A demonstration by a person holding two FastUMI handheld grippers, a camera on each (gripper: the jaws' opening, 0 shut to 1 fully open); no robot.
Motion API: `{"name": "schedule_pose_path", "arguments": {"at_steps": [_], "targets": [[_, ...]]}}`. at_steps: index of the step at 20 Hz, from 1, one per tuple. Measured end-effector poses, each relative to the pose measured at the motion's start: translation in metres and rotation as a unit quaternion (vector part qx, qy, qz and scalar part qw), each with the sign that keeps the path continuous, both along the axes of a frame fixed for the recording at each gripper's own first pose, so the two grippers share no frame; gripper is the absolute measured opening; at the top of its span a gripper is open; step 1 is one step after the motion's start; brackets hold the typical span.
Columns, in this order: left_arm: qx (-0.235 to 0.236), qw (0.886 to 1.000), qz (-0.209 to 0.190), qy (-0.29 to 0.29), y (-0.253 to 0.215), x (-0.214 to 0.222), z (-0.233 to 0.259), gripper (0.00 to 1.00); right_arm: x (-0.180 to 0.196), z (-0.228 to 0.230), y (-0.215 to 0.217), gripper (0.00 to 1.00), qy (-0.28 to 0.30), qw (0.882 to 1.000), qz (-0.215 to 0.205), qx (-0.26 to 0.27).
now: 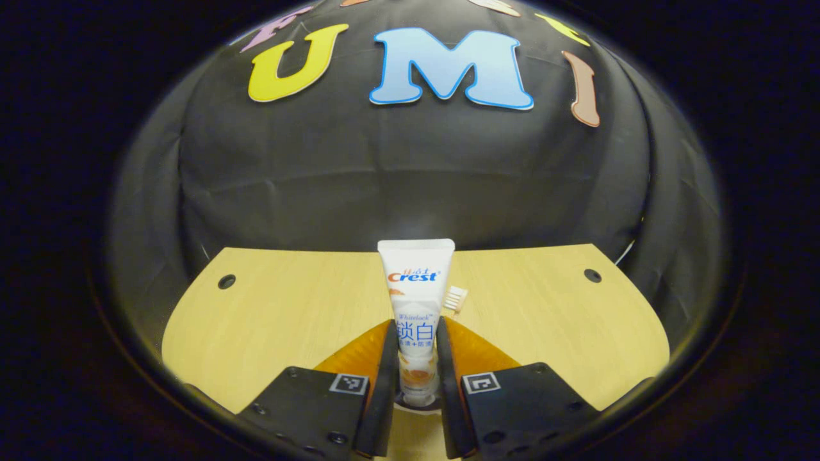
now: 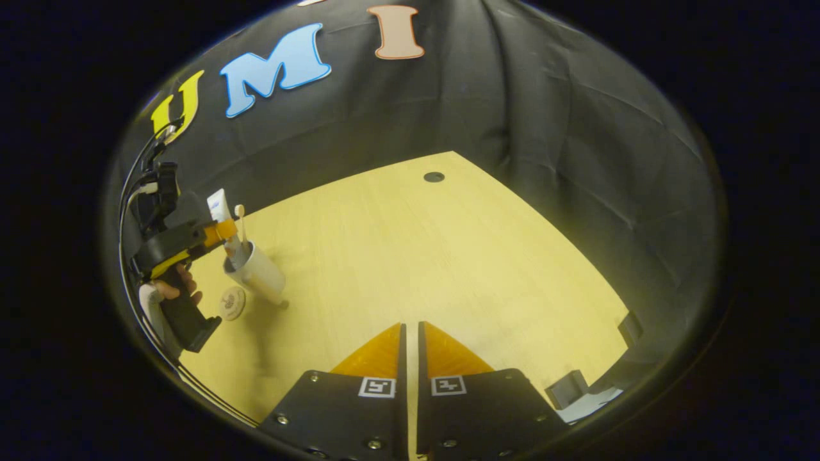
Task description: Put the toothbrush and toothpaste on the desktop into the cup, then pick up the cup and place it on the coaster on the desktop.
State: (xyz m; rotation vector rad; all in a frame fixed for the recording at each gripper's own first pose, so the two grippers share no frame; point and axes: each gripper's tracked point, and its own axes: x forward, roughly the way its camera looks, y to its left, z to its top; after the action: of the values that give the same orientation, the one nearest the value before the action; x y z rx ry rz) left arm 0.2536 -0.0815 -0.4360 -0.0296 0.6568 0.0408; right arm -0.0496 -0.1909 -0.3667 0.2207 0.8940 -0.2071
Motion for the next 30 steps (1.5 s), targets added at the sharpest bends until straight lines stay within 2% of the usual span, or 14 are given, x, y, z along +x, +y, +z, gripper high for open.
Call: {"name": "schedule_pose_path", "arguments": {"at_steps": [1, 4, 5, 6, 13, 22, 23, 24, 25, 26, 27, 29, 30], "targets": [[-0.003, 1.000, 0.002, -0.001, 0.000, -0.004, 0.002, 0.41, -0.001, 0.001, 0.003, 0.06, 0.000, 1.000, 0.005, 0.000], [-0.009, 1.000, 0.000, -0.012, -0.001, -0.007, 0.016, 0.59, 0.004, 0.003, 0.012, 0.06, -0.001, 1.000, 0.018, 0.003], [-0.005, 1.000, 0.000, -0.011, 0.001, -0.009, 0.018, 0.86, 0.006, 0.005, 0.016, 0.06, -0.003, 1.000, 0.022, 0.005], [-0.002, 1.000, -0.001, -0.010, 0.004, -0.012, 0.021, 0.83, 0.010, 0.006, 0.021, 0.06, -0.006, 1.000, 0.026, 0.008], [-0.012, 1.000, 0.013, 0.000, 0.029, -0.052, 0.045, 0.83, 0.038, 0.019, 0.063, 0.06, -0.020, 0.995, 0.097, 0.025], [-0.009, 0.998, 0.021, 0.052, 0.080, -0.136, 0.047, 0.83, 0.085, 0.026, 0.124, 0.05, -0.025, 0.979, 0.194, 0.050], [-0.011, 0.998, 0.027, 0.058, 0.086, -0.145, 0.046, 0.83, 0.088, 0.025, 0.133, 0.07, -0.018, 0.977, 0.204, 0.061], [-0.012, 0.997, 0.032, 0.064, 0.091, -0.154, 0.046, 0.83, 0.092, 0.023, 0.138, 0.14, -0.012, 0.976, 0.209, 0.066], [-0.010, 0.997, 0.038, 0.070, 0.099, -0.162, 0.044, 0.83, 0.096, 0.022, 0.145, 0.16, -0.006, 0.974, 0.217, 0.072], [-0.007, 0.996, 0.045, 0.074, 0.107, -0.169, 0.043, 0.83, 0.100, 0.020, 0.150, 0.24, 0.000, 0.972, 0.224, 0.074], [-0.006, 0.996, 0.051, 0.077, 0.113, -0.176, 0.044, 0.81, 0.103, 0.018, 0.155, 0.24, 0.008, 0.970, 0.233, 0.074], [-0.007, 0.994, 0.065, 0.085, 0.127, -0.189, 0.044, 0.83, 0.107, 0.013, 0.168, 0.25, 0.027, 0.962, 0.258, 0.080], [-0.007, 0.993, 0.073, 0.088, 0.136, -0.196, 0.045, 0.84, 0.109, 0.008, 0.171, 0.38, 0.037, 0.960, 0.268, 0.073]]}}
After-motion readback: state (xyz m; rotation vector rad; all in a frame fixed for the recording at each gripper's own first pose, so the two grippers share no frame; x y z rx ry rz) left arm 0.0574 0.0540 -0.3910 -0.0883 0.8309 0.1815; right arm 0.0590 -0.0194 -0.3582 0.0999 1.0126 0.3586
